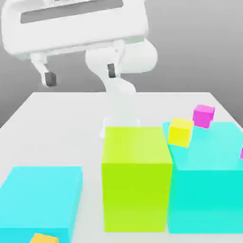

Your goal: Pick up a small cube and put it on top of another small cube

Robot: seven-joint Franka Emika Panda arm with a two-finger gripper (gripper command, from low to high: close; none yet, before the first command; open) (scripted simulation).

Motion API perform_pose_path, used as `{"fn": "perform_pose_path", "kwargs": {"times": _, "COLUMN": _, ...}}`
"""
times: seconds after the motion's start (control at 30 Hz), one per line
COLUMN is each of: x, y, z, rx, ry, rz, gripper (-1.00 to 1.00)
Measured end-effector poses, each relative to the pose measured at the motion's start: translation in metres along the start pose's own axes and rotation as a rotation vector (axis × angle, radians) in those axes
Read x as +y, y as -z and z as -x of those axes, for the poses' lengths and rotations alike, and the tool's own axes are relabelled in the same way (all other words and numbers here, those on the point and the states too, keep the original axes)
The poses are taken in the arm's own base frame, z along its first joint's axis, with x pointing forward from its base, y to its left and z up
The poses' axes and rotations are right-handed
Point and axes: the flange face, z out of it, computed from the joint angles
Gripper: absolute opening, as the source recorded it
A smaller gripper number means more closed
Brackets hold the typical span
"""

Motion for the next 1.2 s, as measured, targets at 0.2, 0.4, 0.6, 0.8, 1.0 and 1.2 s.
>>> {"fn": "perform_pose_path", "kwargs": {"times": 0.2, "x": 0.037, "y": -0.094, "z": -0.025, "rx": -0.065, "ry": -0.055, "rz": 0.114, "gripper": 0.00}}
{"fn": "perform_pose_path", "kwargs": {"times": 0.4, "x": 0.085, "y": -0.181, "z": -0.038, "rx": -0.106, "ry": -0.093, "rz": 0.243, "gripper": 0.00}}
{"fn": "perform_pose_path", "kwargs": {"times": 0.6, "x": 0.143, "y": -0.256, "z": -0.043, "rx": -0.119, "ry": -0.118, "rz": 0.370, "gripper": 0.00}}
{"fn": "perform_pose_path", "kwargs": {"times": 0.8, "x": 0.167, "y": -0.307, "z": -0.036, "rx": -0.120, "ry": -0.120, "rz": 0.380, "gripper": -1.00}}
{"fn": "perform_pose_path", "kwargs": {"times": 1.0, "x": 0.162, "y": -0.296, "z": -0.039, "rx": -0.120, "ry": -0.119, "rz": 0.380, "gripper": -1.00}}
{"fn": "perform_pose_path", "kwargs": {"times": 1.2, "x": 0.069, "y": -0.242, "z": 0.003, "rx": -0.215, "ry": 0.140, "rz": 0.329, "gripper": -1.00}}
